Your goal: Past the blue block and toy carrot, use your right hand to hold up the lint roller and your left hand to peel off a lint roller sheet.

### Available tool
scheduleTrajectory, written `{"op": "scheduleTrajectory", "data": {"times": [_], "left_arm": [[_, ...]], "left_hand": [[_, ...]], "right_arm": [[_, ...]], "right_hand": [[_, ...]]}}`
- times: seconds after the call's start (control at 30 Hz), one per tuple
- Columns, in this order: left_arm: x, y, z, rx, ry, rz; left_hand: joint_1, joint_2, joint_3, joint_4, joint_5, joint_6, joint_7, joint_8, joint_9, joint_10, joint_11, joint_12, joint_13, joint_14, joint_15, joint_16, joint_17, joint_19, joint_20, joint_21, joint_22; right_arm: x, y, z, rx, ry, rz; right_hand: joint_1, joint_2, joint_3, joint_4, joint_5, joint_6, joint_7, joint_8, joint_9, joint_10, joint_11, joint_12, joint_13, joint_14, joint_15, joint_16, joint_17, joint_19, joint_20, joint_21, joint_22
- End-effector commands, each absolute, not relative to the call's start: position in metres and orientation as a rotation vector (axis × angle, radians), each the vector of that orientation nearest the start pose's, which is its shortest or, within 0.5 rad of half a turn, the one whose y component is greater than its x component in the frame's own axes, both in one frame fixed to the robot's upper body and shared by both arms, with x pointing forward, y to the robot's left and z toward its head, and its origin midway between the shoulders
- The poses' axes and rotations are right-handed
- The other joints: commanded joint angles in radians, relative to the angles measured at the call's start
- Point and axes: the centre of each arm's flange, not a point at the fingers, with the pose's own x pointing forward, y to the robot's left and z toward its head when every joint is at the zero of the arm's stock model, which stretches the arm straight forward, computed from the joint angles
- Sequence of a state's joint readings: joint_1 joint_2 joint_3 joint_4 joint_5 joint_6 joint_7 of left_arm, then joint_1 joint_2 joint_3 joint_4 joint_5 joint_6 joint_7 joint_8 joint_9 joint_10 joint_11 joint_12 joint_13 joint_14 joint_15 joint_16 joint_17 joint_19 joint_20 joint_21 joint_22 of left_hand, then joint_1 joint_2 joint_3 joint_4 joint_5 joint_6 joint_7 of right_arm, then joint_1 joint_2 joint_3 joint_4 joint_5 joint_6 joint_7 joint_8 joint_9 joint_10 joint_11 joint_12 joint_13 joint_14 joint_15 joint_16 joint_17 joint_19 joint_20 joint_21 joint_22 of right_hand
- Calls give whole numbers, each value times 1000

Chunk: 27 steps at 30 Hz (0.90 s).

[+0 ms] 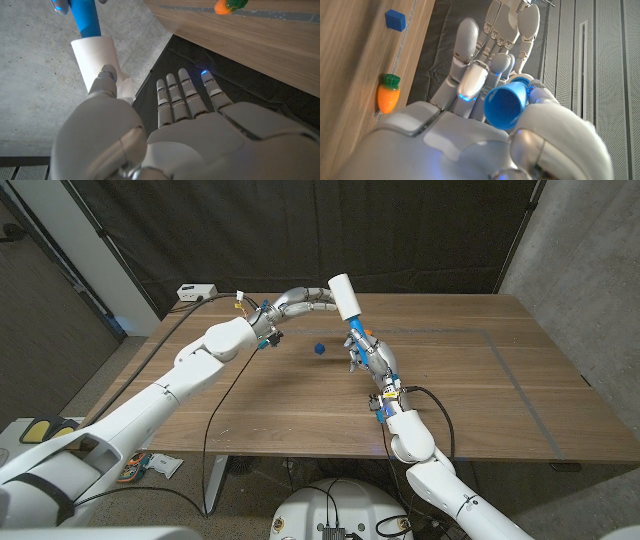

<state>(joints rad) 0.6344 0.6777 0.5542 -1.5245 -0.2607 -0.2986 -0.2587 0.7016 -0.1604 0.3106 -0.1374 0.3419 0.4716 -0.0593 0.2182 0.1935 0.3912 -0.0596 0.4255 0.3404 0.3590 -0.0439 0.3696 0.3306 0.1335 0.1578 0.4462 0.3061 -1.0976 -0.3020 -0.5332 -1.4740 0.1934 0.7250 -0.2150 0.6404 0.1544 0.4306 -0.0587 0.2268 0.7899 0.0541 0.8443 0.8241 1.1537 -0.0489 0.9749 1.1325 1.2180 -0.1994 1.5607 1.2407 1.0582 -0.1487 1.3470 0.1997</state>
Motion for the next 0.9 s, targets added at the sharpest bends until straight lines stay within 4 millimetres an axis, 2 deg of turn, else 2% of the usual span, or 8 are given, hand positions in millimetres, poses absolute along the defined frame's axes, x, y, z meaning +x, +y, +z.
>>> {"op": "scheduleTrajectory", "data": {"times": [0.03,0.1,0.27,0.53,0.57,0.7,0.9], "left_arm": [[603,194,81,565,-860,-595],[603,195,81,549,-865,-565],[603,195,82,513,-884,-527],[604,195,84,477,-905,-490],[604,195,84,475,-903,-488],[604,194,85,500,-887,-490],[605,190,88,525,-864,-496]], "left_hand": [[-45,54,-22,45,27,85,-11,22,2,62,-11,34,13,59,-24,19,15,32,-11,26,1],[-53,77,-22,58,33,106,0,25,1,81,-14,44,15,75,-33,24,18,41,-18,33,2],[-55,111,-18,73,42,143,2,29,0,124,-23,63,19,120,-48,36,22,63,-20,48,2],[-54,127,-16,78,47,153,4,26,-1,149,-32,74,21,145,-55,42,23,79,-24,58,2],[-47,140,-11,79,48,153,3,24,-1,152,-32,75,22,149,-55,42,23,81,-23,61,3],[-27,160,1,73,50,147,1,16,-2,160,-39,78,23,158,-65,42,23,88,-29,67,3],[15,162,13,47,42,164,7,15,-4,172,-42,82,25,166,-69,36,17,95,-30,75,3]], "right_arm": [[537,-109,-98,22,-948,340],[537,-109,-97,15,-948,339],[538,-109,-97,11,-950,341],[540,-109,-97,12,-950,337],[540,-109,-96,6,-953,342],[540,-110,-94,8,-962,348],[541,-111,-93,8,-973,358]], "right_hand": [[-30,17,183,171,-5,273,18,8,0,162,103,5,8,7,-6,4,2,-5,-2,11,2],[-33,17,185,171,-6,271,18,10,-2,162,103,3,6,6,-6,4,3,-6,-3,14,1],[-36,17,188,171,-7,269,18,12,-4,160,102,4,10,6,-6,4,3,-6,-3,16,-1],[-44,16,192,170,-9,267,13,18,-11,161,101,2,9,5,-6,4,2,-9,-4,19,-8],[-46,16,194,170,-9,268,14,17,-16,163,100,1,7,5,-6,4,2,-10,-5,22,-7],[-51,16,197,169,-10,266,13,25,-14,164,99,0,7,5,-7,4,2,-12,-5,25,-9],[-56,16,200,168,-11,267,11,27,-23,165,100,-2,5,6,-7,4,2,-11,-6,29,-12]]}}
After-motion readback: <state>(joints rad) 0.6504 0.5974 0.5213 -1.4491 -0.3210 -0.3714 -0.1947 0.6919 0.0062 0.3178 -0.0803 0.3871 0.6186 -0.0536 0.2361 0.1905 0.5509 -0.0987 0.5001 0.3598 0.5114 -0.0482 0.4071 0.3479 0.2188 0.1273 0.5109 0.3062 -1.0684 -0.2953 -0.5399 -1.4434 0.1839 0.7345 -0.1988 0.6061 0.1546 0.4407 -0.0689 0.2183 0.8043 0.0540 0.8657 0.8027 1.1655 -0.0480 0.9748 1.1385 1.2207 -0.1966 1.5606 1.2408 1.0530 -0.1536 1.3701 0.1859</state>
